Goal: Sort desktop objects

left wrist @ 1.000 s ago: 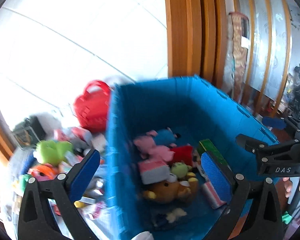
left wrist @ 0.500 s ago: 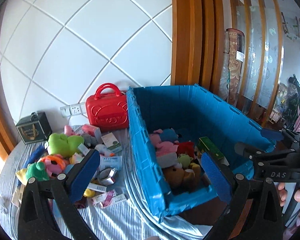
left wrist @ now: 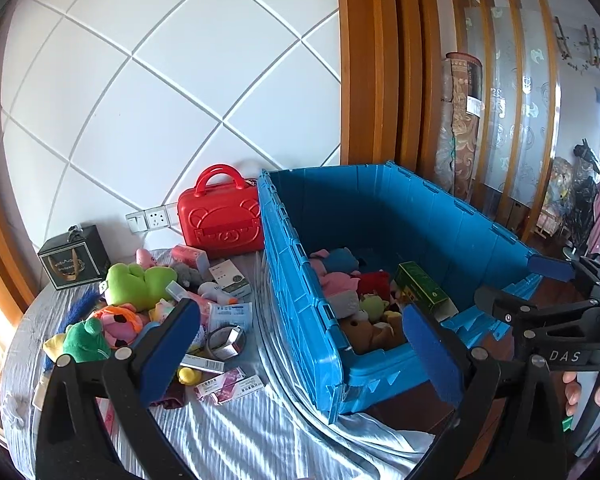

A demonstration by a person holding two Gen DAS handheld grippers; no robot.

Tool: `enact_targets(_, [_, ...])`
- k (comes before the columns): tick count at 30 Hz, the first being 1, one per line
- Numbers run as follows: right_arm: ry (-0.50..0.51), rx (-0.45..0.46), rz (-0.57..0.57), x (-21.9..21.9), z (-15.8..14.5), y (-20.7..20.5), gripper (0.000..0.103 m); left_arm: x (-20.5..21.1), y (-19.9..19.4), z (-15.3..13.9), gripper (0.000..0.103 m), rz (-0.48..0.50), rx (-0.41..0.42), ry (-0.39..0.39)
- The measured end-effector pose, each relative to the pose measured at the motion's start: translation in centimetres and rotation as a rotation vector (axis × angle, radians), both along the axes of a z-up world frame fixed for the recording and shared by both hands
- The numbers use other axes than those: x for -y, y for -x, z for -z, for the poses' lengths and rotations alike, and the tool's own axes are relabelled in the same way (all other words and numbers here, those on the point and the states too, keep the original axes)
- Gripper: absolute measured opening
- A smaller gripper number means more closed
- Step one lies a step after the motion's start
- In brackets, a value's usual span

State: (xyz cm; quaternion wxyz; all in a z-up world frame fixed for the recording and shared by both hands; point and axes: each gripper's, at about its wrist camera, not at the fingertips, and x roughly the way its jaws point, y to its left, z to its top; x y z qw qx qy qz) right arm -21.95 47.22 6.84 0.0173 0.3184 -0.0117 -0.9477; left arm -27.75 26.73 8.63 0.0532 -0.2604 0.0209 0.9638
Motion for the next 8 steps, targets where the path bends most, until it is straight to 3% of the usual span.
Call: enact_targets(8, [-0.002, -0.008, -0.003, 0.07, -0.22, -0.03, 0.103, 0.05, -0.48, -0.33, 0.103, -0.016, -0.025, 0.002])
